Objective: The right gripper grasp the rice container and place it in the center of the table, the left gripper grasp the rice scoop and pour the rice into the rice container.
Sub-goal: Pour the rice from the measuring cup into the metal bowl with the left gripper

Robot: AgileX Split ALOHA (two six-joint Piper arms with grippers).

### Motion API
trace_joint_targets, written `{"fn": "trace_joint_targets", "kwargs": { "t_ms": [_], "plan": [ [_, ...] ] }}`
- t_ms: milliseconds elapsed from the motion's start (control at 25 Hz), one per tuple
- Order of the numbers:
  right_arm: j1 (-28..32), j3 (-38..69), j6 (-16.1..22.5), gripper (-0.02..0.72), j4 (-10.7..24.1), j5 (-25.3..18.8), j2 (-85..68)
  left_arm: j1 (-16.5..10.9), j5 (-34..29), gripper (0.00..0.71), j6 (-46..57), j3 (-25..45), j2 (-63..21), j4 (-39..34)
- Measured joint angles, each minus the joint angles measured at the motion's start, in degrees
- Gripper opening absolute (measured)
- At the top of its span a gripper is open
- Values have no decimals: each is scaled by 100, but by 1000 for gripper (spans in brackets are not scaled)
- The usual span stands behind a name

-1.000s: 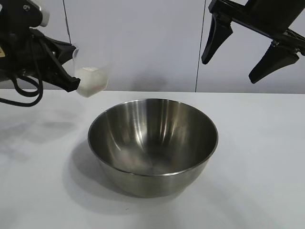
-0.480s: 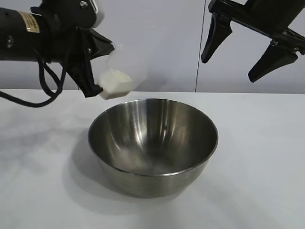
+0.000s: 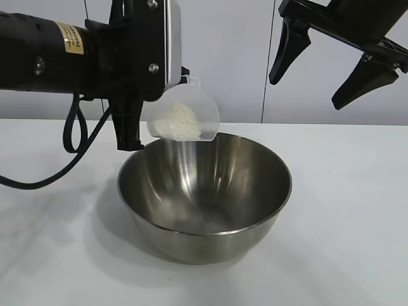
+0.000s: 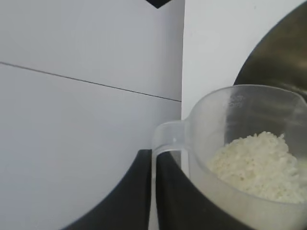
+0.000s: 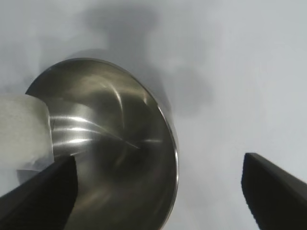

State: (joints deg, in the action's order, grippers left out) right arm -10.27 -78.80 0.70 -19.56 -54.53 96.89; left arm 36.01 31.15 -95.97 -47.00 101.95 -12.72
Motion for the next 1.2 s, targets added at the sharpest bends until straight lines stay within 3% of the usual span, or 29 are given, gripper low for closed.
{"fn": "trace_joint_targets", "kwargs": {
  "t_ms": [200,760,1200],
  "plan": [
    [0,0,-70,643,0,-50,0,4,39,12,-692,-93,64,-269],
    [0,0,-205,643,6,-118,0,4,-121,12,-782,-245,64,-1654],
    [0,0,-224,643,92,-123,0,4,-160,12,-789,-256,64,-1758]
  ]
}}
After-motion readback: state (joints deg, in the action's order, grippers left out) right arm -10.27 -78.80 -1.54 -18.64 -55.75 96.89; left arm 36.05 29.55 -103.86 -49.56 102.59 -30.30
